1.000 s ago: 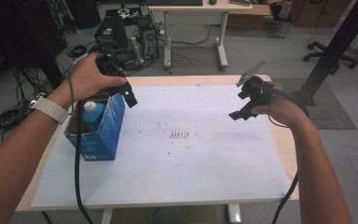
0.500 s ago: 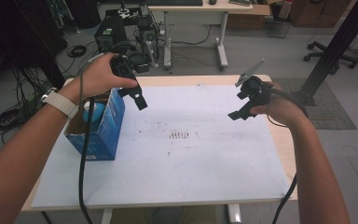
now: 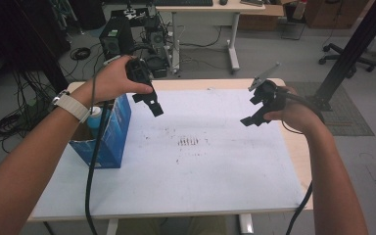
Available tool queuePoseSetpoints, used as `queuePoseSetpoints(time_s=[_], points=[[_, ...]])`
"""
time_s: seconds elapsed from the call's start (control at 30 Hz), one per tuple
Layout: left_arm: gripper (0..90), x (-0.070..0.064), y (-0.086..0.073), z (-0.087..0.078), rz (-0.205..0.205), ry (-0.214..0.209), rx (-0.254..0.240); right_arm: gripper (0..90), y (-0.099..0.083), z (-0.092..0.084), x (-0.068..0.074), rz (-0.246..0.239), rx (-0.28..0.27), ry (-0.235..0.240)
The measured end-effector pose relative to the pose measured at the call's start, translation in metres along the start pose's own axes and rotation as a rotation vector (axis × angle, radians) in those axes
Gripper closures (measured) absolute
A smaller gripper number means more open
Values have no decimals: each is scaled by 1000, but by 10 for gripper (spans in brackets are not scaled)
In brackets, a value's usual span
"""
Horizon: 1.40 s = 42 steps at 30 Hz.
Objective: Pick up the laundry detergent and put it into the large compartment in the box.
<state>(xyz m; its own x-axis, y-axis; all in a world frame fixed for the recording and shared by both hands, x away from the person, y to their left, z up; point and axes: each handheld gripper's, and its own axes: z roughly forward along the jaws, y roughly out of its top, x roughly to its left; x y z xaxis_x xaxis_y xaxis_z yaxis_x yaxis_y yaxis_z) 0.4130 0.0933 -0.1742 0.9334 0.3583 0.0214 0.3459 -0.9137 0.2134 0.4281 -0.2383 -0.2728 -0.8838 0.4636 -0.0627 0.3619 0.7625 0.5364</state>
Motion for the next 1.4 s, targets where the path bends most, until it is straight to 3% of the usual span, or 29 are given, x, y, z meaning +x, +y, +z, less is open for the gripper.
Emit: queuePoseSetpoints(time_s=[0.4,0.6,1.4], points=[[115,-7,14,2,69,10,-29,82,-2,-2,-1,6,-3,-3],[115,-9,17,3,85,13,-33,82,-2,-1,-1,6,-3,-2],[118,-7,15,3,81,31,-45,80,-1,0,-2,6,-4,-4]])
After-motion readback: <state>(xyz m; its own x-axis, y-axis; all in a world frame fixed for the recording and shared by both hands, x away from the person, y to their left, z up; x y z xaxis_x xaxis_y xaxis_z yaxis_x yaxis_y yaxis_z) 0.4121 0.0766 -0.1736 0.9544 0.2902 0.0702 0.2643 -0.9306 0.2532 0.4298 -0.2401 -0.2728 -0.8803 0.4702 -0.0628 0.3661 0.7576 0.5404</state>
